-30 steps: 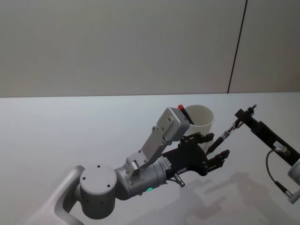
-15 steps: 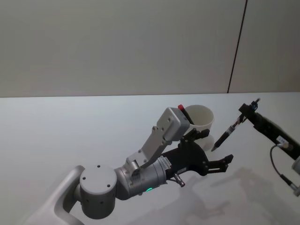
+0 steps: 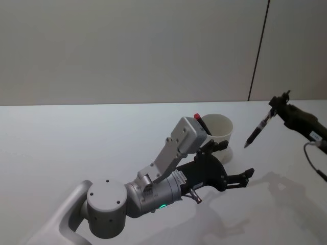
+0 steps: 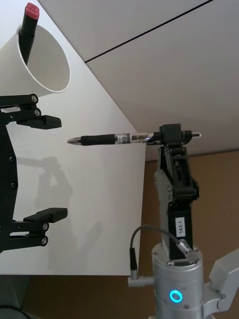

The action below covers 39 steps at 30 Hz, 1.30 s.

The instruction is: Place the pen into the pen holder.

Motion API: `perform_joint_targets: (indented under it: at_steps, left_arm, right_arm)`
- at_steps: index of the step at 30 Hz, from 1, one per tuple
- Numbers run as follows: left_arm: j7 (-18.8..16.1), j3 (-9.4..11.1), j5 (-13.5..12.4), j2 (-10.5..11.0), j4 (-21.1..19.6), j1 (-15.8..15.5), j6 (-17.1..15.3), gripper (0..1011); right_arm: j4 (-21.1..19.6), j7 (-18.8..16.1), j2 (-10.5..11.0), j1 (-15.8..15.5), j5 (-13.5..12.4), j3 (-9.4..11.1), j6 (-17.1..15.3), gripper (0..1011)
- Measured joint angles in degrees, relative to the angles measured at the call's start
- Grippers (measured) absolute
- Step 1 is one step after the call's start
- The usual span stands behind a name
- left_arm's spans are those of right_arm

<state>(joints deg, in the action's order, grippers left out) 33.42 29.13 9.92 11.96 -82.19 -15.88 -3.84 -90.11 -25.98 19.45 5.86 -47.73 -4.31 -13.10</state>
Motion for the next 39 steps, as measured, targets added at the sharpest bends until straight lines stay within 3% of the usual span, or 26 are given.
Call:
perform_joint_targets:
  at_steps: [6, 14, 28, 39]
  left_arm:
    - [0.00, 0.00, 0.00, 0.00, 0.00, 0.00, 0.00, 1003]
    - [0.00, 0.00, 0.00, 0.00, 0.00, 0.00, -0.01, 1003]
    - [-0.01, 0.00, 0.00, 0.00, 0.00, 0.00, -0.01, 1003]
    - [-0.01, 0.00, 0.00, 0.00, 0.00, 0.00, -0.01, 1003]
  right_arm:
    - [2.91, -3.45, 0.43, 2.94, 2.00, -0.02, 0.79, 131]
    - [9.28, -9.53, 0.35, 9.07, 4.74, -0.72, 2.22, 131]
    - [18.96, -15.56, -0.99, 16.99, 8.25, -2.51, 4.04, 131]
    - [29.40, -19.23, -3.01, 23.86, 11.29, -4.83, 5.89, 131]
